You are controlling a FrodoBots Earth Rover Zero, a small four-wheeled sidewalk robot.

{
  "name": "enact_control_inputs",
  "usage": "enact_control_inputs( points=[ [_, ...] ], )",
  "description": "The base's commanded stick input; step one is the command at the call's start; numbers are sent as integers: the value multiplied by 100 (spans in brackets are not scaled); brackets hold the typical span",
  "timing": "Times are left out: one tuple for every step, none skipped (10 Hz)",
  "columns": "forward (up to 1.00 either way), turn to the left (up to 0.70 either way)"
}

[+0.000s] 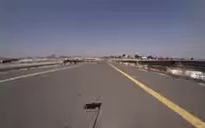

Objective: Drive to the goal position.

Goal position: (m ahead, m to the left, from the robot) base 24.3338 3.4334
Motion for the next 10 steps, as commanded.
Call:
enact_control_inputs(
  points=[
    [100,-1],
    [100,-1],
    [100,-1],
    [100,-1],
    [100,-1],
    [100,-1],
    [100,-1],
    [100,-1],
    [100,-1],
    [100,-1]
  ],
)
